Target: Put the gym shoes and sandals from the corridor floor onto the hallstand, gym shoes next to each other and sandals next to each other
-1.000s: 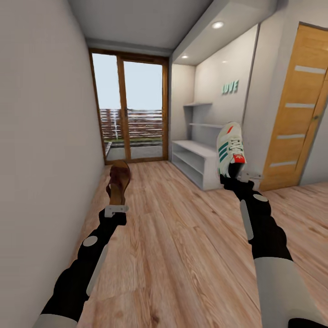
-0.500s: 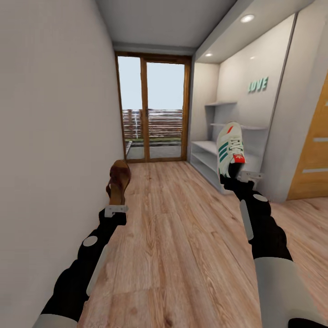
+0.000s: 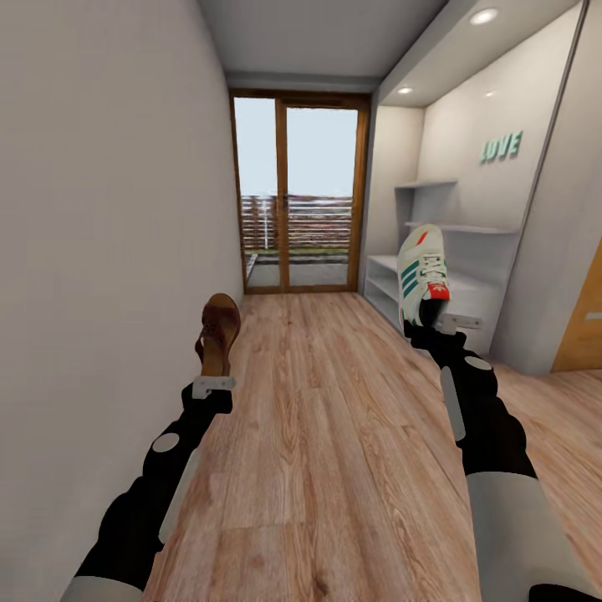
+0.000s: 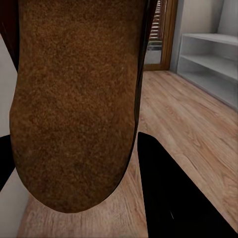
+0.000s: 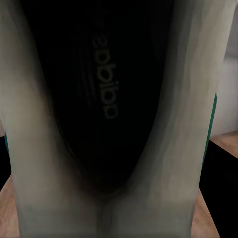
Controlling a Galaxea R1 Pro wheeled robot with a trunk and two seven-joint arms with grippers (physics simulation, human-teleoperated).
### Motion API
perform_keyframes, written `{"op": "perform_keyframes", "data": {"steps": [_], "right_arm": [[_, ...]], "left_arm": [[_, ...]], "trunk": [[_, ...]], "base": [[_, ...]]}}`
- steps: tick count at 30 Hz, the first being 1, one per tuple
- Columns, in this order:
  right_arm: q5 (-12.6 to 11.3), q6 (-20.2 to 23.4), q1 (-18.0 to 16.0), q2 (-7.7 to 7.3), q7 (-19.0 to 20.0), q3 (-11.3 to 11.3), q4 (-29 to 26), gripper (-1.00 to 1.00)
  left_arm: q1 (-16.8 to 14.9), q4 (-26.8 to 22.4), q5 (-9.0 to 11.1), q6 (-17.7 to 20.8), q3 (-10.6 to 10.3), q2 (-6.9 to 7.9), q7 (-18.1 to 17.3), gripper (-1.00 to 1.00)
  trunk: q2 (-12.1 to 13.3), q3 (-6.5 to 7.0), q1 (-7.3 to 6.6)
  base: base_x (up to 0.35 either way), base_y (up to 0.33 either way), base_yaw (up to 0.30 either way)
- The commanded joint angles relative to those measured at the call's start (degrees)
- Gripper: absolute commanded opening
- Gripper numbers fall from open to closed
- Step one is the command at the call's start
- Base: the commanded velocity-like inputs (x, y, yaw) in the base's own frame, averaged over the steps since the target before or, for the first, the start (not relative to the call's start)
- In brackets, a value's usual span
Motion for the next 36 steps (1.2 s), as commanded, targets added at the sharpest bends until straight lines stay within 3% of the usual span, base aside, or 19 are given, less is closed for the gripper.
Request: {"op": "perform_keyframes", "data": {"steps": [1,13,24,36], "right_arm": [[0.08,0.31,-0.04,0.04,-0.01,-0.07,-0.08,-1.0],[0.08,0.32,-0.04,0.04,0.02,-0.07,-0.08,-1.0],[0.08,0.32,-0.04,0.04,0.07,-0.07,-0.08,-1.0],[0.08,0.32,-0.04,0.04,0.16,-0.07,-0.08,-1.0]], "left_arm": [[-0.03,-0.1,-0.21,0.35,-0.02,0.01,-0.06,-1.0],[0.0,-0.09,-0.21,0.35,-0.02,-0.06,-0.06,-1.0],[-0.03,-0.1,-0.21,0.35,-0.02,-0.06,-0.06,-1.0],[-0.01,-0.1,-0.21,0.35,-0.02,-0.03,-0.06,-1.0]], "trunk": [[-0.03,-0.16,-0.02],[-0.03,-1.24,-0.02],[-0.03,-1.33,-0.02],[-0.03,-1.33,-0.02]], "base": [[0.0,0.0,0.002],[0.142,-0.118,-0.024],[0.309,-0.183,-0.005],[0.345,-0.029,0.0]]}}
